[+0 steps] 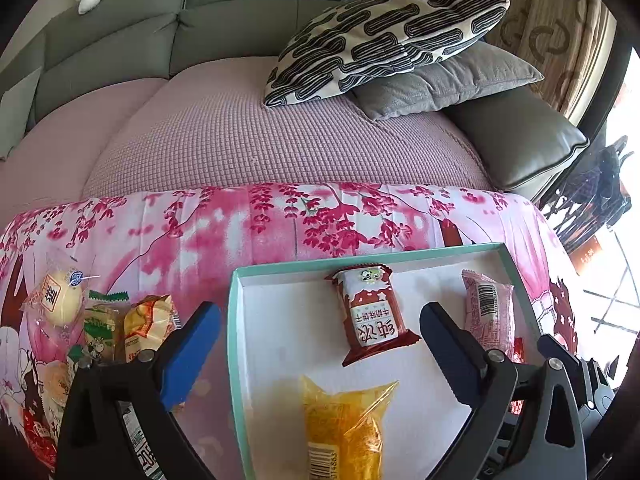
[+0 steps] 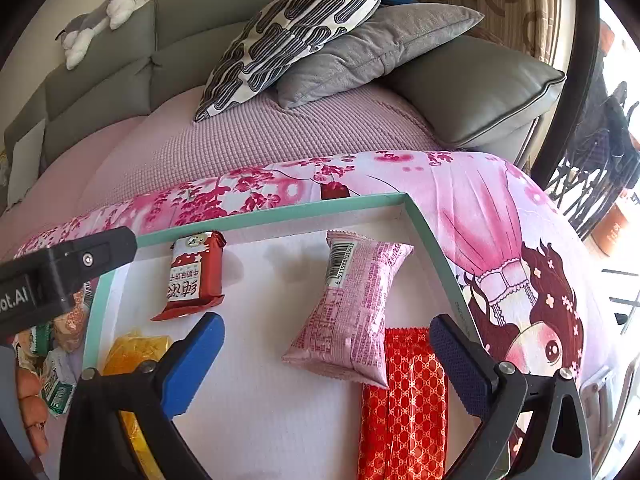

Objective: Organize snacks
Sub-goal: 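Release the pink packet in the tray with the right tool while the left tool releases its packet, then withdraw both open tools from the tray toward the snack pile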

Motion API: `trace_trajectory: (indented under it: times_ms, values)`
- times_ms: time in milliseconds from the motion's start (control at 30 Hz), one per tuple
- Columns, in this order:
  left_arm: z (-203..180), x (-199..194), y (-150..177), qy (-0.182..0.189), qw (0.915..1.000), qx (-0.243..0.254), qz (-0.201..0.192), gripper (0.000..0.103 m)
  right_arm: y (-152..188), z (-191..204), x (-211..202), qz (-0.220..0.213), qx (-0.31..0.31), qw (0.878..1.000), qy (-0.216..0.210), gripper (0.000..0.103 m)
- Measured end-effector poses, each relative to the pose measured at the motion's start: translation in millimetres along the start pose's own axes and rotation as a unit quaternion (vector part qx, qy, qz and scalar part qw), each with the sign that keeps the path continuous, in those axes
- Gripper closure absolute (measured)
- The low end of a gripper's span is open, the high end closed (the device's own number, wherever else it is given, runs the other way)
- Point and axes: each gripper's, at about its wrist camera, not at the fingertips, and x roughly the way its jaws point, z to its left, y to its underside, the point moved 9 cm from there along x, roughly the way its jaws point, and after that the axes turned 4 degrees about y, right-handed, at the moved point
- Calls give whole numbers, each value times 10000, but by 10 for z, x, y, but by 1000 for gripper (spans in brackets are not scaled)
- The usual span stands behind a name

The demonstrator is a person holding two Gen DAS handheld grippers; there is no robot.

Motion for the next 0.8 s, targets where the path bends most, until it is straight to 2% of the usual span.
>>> trace_trajectory:
  times_ms: [133,267,400,533,800]
  values:
    - [149,-158,133,-24,9999,-63,-143,3,98,19,-158,-121,-75,9999,22,0]
    - [299,-371,252,-365,9985,-33,-419,3,206,30,-302,-157,-41,9999,25,0]
    - [406,-578,339,-677,9947,112,-763,3,300,163,-399,-233,87,9988,-414,0]
    - [543,-769,436,-1011,9895,41,-1034,3,375,259,-460,-364,63,9987,-361,0]
    - [831,-873,677,-1532,9832,-50,-996,3,479,406,-524,-428,16,9982,-412,0]
